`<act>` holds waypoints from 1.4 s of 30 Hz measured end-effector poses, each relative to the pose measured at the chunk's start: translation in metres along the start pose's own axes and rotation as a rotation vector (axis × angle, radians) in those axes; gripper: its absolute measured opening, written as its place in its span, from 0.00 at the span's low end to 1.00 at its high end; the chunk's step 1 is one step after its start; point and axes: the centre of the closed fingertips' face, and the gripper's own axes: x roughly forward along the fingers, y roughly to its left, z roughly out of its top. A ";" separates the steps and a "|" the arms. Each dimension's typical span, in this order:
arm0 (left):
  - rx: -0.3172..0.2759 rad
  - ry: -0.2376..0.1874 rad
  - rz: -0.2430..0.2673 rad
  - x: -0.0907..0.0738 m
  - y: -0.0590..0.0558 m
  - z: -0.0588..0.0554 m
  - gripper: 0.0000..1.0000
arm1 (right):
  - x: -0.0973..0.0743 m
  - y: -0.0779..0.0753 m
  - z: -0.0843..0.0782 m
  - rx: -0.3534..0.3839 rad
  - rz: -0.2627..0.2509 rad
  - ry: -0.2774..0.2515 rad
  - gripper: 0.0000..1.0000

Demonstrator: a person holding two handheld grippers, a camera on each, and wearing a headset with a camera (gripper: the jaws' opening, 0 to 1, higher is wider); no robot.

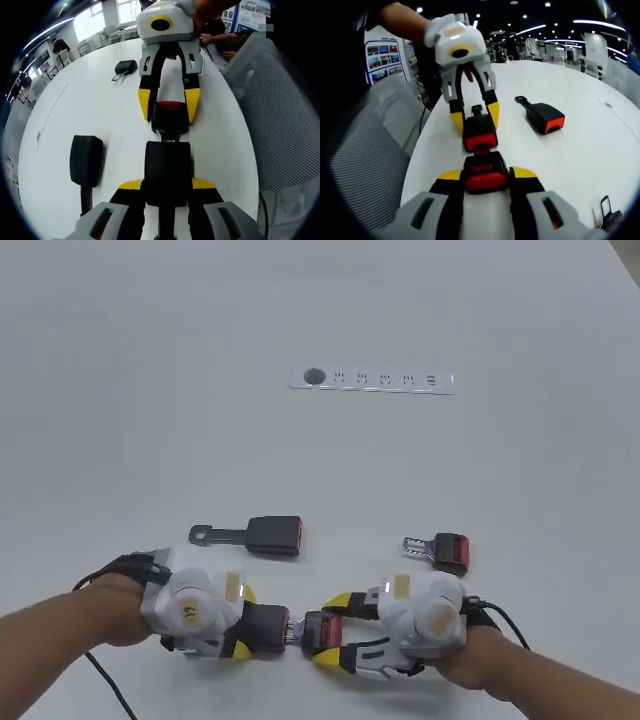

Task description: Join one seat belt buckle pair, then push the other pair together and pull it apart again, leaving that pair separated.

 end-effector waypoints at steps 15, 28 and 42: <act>0.016 0.008 -0.007 0.001 0.000 0.001 0.34 | 0.010 0.003 0.002 0.014 -0.021 0.025 0.36; 0.016 0.017 -0.009 -0.001 -0.001 0.000 0.34 | 0.012 0.000 0.004 0.011 -0.029 0.020 0.36; 0.006 -0.020 -0.009 -0.001 -0.001 0.000 0.34 | 0.010 0.000 0.006 -0.004 -0.030 0.011 0.36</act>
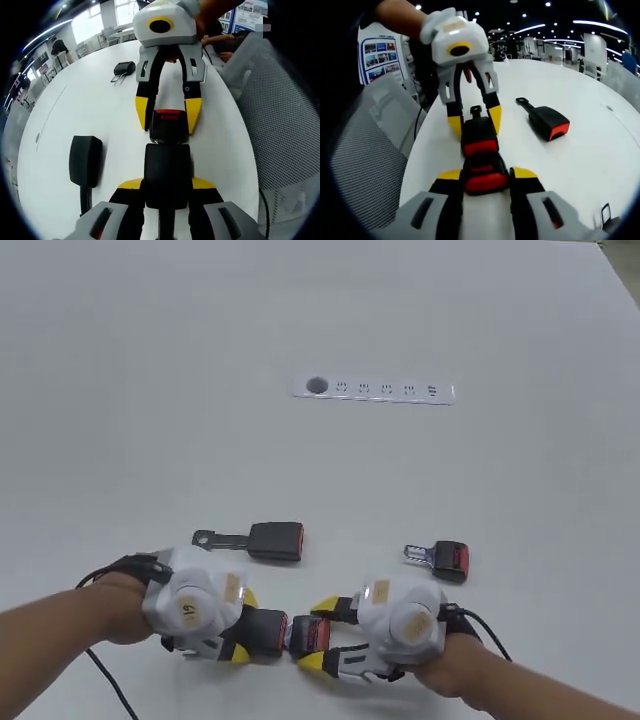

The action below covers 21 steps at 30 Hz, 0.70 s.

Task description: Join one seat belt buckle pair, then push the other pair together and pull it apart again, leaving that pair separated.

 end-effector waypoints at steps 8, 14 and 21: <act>-0.009 -0.036 -0.001 0.000 0.000 -0.001 0.34 | -0.002 0.001 -0.001 -0.021 -0.003 -0.002 0.36; -0.015 -0.074 0.003 -0.001 0.001 0.000 0.34 | -0.003 0.000 -0.002 -0.023 -0.001 -0.023 0.36; -0.017 -0.100 -0.001 -0.001 0.002 0.000 0.34 | -0.003 -0.001 -0.002 -0.006 -0.009 -0.054 0.36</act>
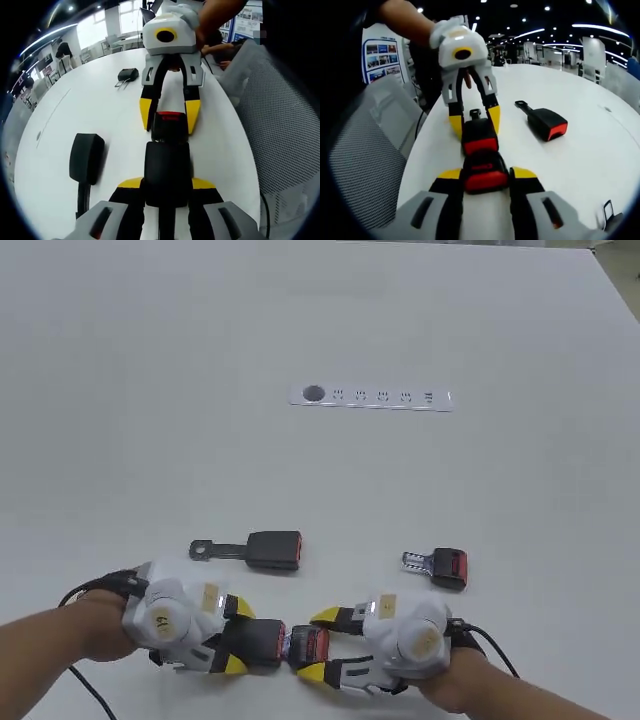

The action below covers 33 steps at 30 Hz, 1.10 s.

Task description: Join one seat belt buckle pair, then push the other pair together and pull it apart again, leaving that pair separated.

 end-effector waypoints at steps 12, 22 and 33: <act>0.004 -0.010 -0.007 -0.001 0.000 -0.001 0.34 | 0.000 0.000 0.000 0.006 -0.020 -0.034 0.36; 0.006 -0.013 -0.011 -0.001 0.000 -0.001 0.34 | -0.001 0.001 0.001 0.026 -0.026 -0.051 0.36; 0.030 0.002 -0.035 -0.001 0.000 -0.003 0.33 | -0.001 0.002 0.000 -0.009 -0.033 -0.034 0.35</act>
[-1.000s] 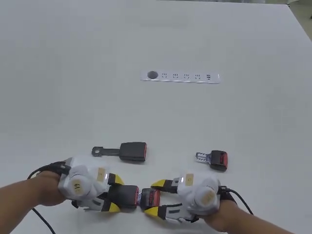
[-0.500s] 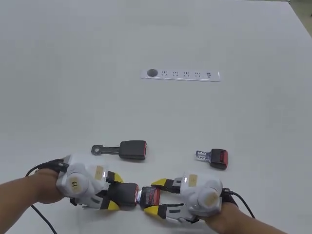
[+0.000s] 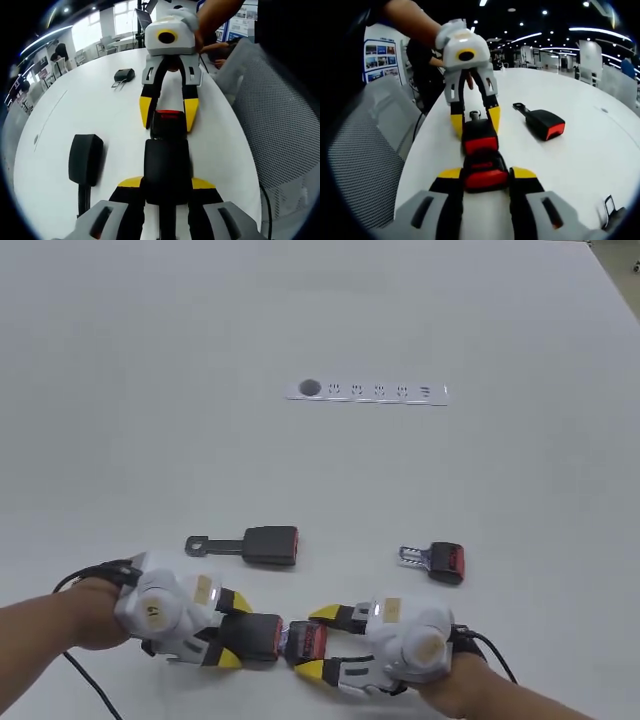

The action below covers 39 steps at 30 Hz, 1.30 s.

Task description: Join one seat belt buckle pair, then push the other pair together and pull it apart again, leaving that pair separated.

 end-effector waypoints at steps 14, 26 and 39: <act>0.004 0.005 -0.004 -0.001 0.000 0.000 0.33 | -0.001 0.000 -0.001 0.006 -0.012 0.006 0.35; 0.004 0.014 -0.003 -0.001 0.000 0.000 0.33 | -0.003 0.001 -0.001 0.015 -0.018 0.006 0.35; 0.002 0.022 -0.001 -0.001 0.000 0.001 0.34 | -0.002 0.002 0.000 0.023 -0.018 0.016 0.36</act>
